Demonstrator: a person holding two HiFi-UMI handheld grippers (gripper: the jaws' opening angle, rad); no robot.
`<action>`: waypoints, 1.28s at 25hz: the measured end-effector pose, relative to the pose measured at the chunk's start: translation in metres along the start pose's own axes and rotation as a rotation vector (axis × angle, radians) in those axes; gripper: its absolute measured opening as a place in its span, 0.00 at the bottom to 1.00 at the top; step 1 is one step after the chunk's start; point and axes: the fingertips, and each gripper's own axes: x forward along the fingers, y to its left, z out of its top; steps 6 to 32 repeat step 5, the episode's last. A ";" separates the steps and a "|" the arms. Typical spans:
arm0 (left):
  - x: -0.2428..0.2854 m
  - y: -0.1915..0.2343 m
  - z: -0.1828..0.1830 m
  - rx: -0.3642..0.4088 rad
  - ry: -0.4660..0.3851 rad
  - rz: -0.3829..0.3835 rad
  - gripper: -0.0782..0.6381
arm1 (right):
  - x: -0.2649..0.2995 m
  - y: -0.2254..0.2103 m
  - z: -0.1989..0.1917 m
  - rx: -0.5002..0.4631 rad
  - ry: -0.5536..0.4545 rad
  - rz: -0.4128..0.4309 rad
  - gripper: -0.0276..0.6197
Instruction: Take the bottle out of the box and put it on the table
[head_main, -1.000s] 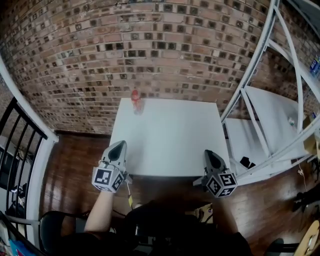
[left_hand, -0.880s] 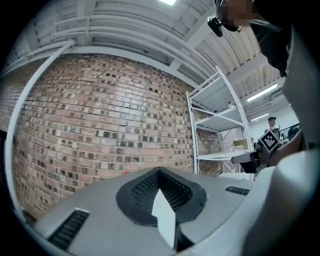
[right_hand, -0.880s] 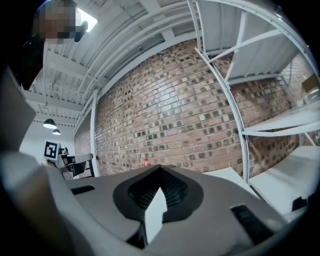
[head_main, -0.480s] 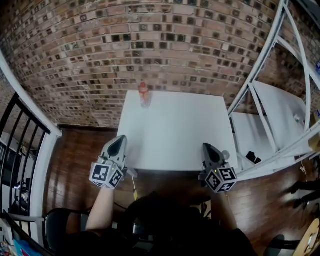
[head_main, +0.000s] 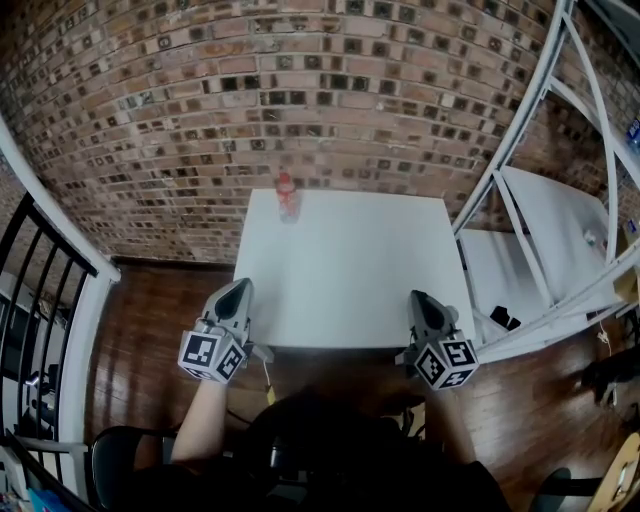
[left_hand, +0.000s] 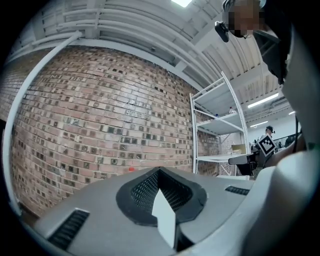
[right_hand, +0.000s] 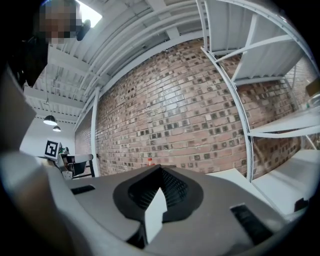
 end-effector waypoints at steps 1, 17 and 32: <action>0.000 0.001 0.001 -0.005 0.000 -0.002 0.11 | 0.001 0.002 0.000 -0.007 0.003 0.000 0.04; -0.006 0.004 0.000 -0.017 0.011 -0.004 0.11 | 0.001 0.010 0.000 -0.020 0.014 0.002 0.04; -0.006 0.004 0.000 -0.017 0.011 -0.004 0.11 | 0.001 0.010 0.000 -0.020 0.014 0.002 0.04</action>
